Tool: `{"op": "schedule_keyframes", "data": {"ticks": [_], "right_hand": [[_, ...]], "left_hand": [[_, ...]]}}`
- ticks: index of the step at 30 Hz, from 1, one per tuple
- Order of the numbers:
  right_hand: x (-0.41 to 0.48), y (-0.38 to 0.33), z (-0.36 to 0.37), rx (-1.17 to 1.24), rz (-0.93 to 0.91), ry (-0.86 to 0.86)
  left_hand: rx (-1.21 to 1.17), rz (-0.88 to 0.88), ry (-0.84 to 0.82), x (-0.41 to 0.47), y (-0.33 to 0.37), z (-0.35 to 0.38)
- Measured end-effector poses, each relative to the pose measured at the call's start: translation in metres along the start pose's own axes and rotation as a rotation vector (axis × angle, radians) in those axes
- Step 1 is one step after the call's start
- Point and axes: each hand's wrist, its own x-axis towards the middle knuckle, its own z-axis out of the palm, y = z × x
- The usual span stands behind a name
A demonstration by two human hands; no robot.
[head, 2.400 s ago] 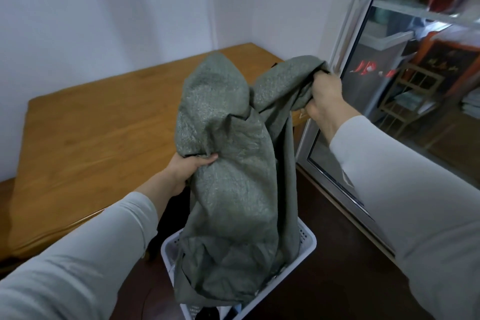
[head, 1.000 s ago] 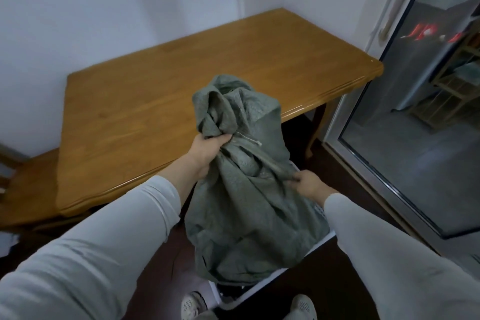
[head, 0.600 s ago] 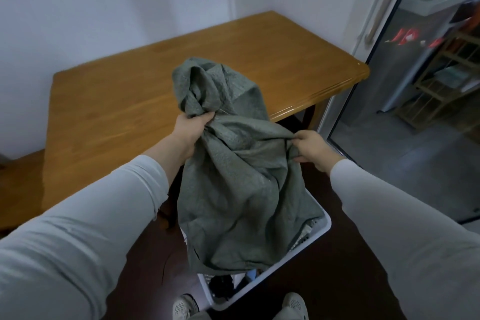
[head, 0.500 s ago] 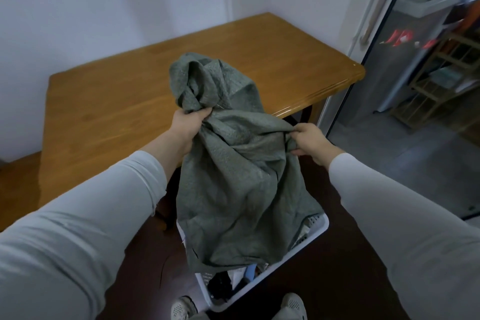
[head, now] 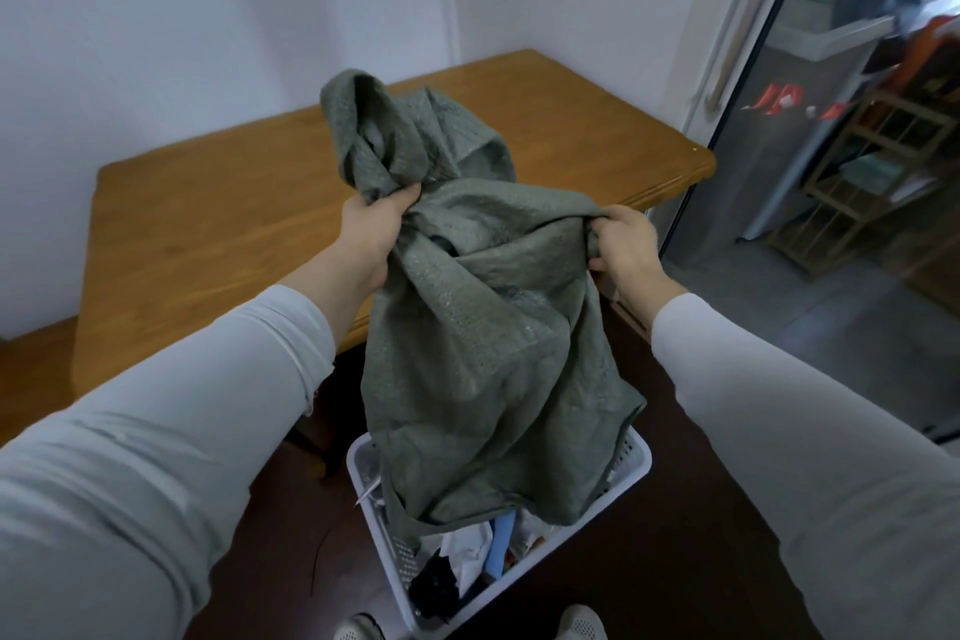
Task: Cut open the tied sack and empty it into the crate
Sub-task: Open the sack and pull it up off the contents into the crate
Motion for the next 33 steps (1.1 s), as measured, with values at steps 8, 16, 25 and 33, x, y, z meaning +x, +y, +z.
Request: {"op": "schedule_keyframes", "data": {"ticks": [8, 16, 25, 33], "right_hand": [[-0.01, 0.003, 0.003, -0.069, -0.126, 0.041], [-0.023, 0.008, 0.004, -0.147, -0.176, -0.003], [-0.03, 0.018, 0.007, -0.29, -0.023, -0.293], [-0.036, 0.001, 0.041, -0.348, -0.17, -0.538]], "left_hand": [[-0.061, -0.098, 0.026, -0.006, -0.017, -0.009], [-0.003, -0.164, -0.129, -0.01, -0.03, -0.024], [-0.003, -0.182, -0.126, -0.011, -0.021, -0.047], [-0.059, -0.201, -0.223, -0.019, -0.022, -0.049]]}}
